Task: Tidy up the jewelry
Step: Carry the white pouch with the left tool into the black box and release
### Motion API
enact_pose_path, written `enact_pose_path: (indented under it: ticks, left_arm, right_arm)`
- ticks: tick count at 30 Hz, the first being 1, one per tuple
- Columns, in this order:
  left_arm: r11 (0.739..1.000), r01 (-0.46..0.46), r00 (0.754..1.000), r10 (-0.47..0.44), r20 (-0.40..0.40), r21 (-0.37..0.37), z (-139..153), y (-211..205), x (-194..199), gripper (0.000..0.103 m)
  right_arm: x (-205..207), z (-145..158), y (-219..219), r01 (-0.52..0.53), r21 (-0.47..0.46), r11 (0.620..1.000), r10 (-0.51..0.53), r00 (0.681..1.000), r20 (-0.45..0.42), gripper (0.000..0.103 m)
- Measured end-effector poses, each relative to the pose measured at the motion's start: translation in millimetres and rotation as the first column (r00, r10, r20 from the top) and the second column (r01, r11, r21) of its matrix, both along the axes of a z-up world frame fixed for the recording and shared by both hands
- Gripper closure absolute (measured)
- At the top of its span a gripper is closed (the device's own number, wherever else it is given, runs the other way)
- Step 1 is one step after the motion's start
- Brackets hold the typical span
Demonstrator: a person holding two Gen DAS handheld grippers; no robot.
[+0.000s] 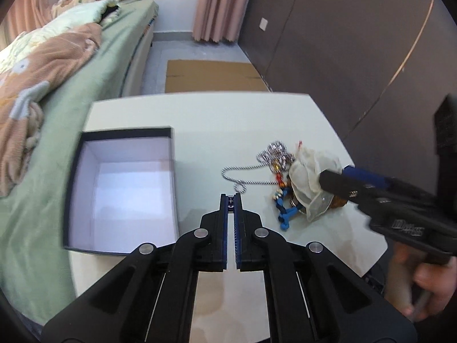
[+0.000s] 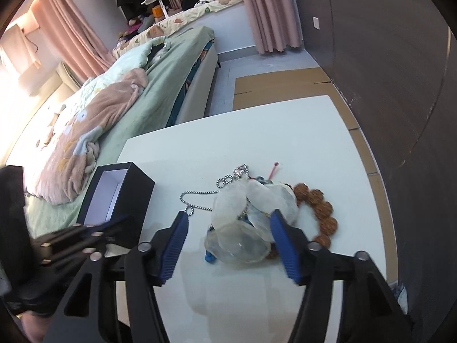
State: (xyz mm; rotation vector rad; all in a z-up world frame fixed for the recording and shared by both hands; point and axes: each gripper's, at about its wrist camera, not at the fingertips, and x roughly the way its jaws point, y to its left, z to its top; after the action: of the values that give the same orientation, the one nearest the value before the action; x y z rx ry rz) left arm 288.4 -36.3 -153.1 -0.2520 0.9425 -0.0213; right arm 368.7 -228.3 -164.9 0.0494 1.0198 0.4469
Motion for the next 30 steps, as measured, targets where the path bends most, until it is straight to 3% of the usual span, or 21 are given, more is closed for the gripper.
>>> enact_pose_path:
  ticks: [2, 3, 5, 7, 19, 30]
  left_arm:
    - [1.0, -0.027, 1.0, 0.027, 0.014, -0.001, 10, 12, -6, 0.098]
    - [0.999, -0.037, 0.999, 0.037, 0.02, -0.001, 14, 17, -7, 0.098]
    - [0.998, -0.059, 0.998, 0.059, 0.035, 0.002, 23, 29, -11, 0.098]
    - [0.997, -0.083, 0.995, 0.082, 0.055, 0.004, 34, 42, -20, 0.098]
    - [0.99, -0.132, 0.986, 0.135, 0.098, -0.041, 50, 90, -45, 0.098]
    - [0.99, -0.102, 0.988, 0.112, 0.105, -0.094, 49, 110, -41, 0.098]
  right_arm:
    - [3, -6, 8, -0.012, -0.035, 0.999, 0.012, 1.0, -0.006, 0.047]
    - [4, -11, 12, -0.021, -0.058, 0.998, 0.02, 1.0, -0.014, 0.055]
    - [5, -18, 17, -0.024, -0.107, 0.994, 0.021, 0.999, -0.03, 0.095]
    - [2, -17, 15, -0.021, -0.105, 0.994, 0.019, 1.0, -0.018, 0.1]
    - [-15, 58, 19, 0.016, 0.021, 1.0, -0.018, 0.997, 0.08, 0.1]
    - [-32, 86, 69, -0.033, 0.115, 0.993, 0.024, 0.997, 0.079, 0.1]
